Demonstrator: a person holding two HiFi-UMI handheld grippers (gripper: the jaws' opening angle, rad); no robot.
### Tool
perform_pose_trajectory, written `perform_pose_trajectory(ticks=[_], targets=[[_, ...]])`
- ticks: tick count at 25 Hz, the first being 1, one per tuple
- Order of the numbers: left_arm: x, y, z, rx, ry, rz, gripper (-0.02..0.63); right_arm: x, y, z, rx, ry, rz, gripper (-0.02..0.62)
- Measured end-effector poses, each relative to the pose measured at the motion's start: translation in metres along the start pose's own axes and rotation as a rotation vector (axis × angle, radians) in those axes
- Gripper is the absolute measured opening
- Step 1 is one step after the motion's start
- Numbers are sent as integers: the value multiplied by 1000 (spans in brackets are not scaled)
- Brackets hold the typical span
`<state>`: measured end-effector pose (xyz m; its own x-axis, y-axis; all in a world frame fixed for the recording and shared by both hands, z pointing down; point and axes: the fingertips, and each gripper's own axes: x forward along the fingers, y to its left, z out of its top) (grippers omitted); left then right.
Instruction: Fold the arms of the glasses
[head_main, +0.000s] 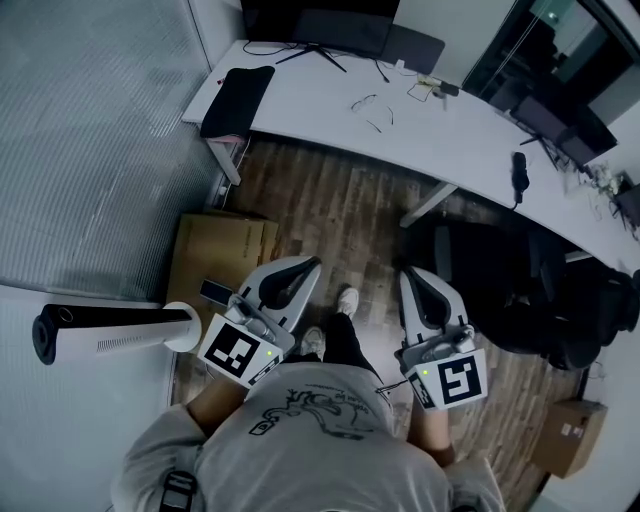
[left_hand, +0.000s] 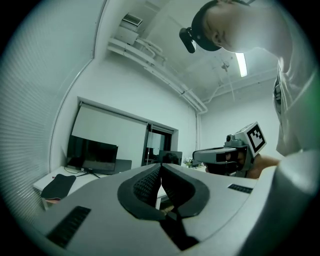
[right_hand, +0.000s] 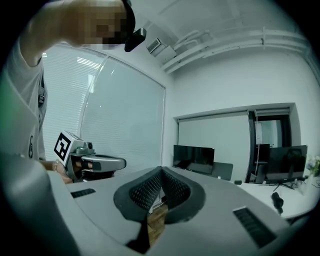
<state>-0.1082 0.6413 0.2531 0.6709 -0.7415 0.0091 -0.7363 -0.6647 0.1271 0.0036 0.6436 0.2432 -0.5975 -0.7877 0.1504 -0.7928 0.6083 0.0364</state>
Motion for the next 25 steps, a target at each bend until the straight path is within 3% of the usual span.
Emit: perform_pose_trajectory(ticks=[11,25], targets=[[31,19,3,1,-15,3,21,29,-28,0,-10,-19,7,9],[157,50,18,25,-8,-8,21,79,-145,5,-1,-26,-7,9]])
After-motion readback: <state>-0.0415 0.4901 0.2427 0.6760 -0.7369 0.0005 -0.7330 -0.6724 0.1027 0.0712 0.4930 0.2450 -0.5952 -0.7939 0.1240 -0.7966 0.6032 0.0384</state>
